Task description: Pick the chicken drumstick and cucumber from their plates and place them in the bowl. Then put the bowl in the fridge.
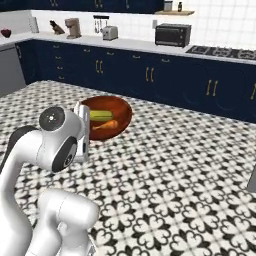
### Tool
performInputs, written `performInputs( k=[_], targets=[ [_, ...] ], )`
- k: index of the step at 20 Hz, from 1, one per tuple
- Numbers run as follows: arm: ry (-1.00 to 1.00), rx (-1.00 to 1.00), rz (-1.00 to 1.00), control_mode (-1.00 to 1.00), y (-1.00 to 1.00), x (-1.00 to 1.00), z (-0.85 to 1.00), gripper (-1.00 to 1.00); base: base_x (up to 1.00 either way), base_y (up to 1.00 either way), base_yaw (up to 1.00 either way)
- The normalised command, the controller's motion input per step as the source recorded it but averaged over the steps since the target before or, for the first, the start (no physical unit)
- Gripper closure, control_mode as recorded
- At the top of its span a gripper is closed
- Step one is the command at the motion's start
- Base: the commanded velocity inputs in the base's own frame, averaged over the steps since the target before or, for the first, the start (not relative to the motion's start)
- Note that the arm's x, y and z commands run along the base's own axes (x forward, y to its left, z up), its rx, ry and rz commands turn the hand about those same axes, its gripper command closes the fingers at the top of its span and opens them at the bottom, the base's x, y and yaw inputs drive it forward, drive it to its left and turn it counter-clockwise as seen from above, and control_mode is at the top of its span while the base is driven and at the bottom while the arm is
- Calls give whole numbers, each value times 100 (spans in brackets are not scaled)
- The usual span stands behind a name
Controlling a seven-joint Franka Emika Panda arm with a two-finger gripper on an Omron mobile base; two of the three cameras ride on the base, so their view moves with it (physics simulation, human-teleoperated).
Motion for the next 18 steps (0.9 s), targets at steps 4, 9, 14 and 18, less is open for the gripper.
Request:
performInputs(
  k=[4, 9, 14, 18],
  targets=[
    [0, 0, 0, 100, 0, 0, 0, 100, 100, -1, -2],
    [0, 0, 0, 100, 0, 0, 0, 100, 100, 35, -23],
    [0, 0, 0, 100, 0, 0, 0, 100, 90, 72, -69],
    [0, 0, 0, 100, 0, 0, 0, 100, 69, 60, -80]
  ],
)
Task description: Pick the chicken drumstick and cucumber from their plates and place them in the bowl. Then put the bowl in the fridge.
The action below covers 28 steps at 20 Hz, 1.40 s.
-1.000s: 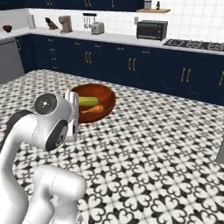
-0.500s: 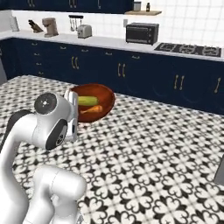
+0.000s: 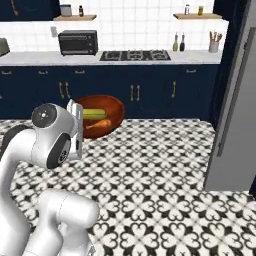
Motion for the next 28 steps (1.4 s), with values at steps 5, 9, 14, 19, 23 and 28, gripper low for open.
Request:
performInputs(
  k=[5, 9, 14, 19, 23, 28],
  targets=[
    [0, 0, 0, 100, 0, 0, 0, 100, 64, 64, -78],
    [0, 0, 0, 100, 0, 0, 0, 100, 48, 96, -59],
    [0, 0, 0, 100, 0, 0, 0, 100, 34, 100, -50],
    [0, 0, 0, 100, 0, 0, 0, 100, 50, 100, -47],
    [0, 0, 0, 100, 0, 0, 0, 100, 74, 100, -44],
    [0, 0, 0, 100, 0, 0, 0, 100, 100, 100, -45]
  ],
)
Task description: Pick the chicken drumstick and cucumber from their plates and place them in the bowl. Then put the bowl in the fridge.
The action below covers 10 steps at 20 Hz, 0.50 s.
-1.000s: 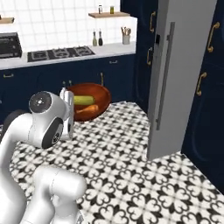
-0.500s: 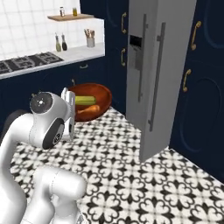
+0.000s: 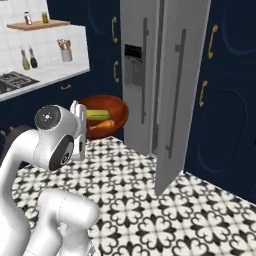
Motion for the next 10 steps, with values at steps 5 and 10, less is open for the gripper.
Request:
performInputs(
  k=[5, 10],
  targets=[
    [0, 0, 0, 100, 0, 0, 0, 100, 100, 100, -49],
    [0, 0, 0, 100, 0, 0, 0, 100, 80, 100, -43]
  ],
)
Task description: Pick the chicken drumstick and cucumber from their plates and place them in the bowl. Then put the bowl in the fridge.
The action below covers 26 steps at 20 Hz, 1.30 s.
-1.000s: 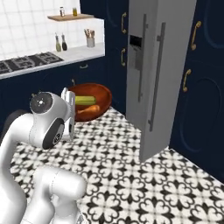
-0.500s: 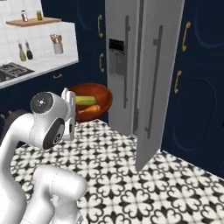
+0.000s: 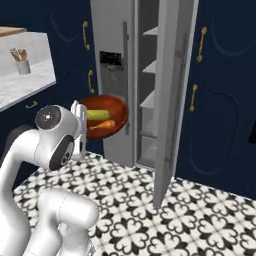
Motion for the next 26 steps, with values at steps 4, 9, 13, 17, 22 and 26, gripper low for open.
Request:
performInputs(
  k=[4, 9, 13, 17, 22, 26],
  targets=[
    [0, 0, 0, 100, 0, 0, 0, 100, 53, 100, -36],
    [0, 0, 0, 100, 0, 0, 0, 100, 89, 51, -48],
    [0, 0, 0, 100, 0, 0, 0, 100, 93, 39, -38],
    [0, 0, 0, 100, 0, 0, 0, 100, 95, 11, -14],
    [0, 0, 0, 100, 0, 0, 0, 100, 88, 10, -13],
    [0, 0, 0, 100, 0, 0, 0, 100, 55, 49, -10]
  ],
)
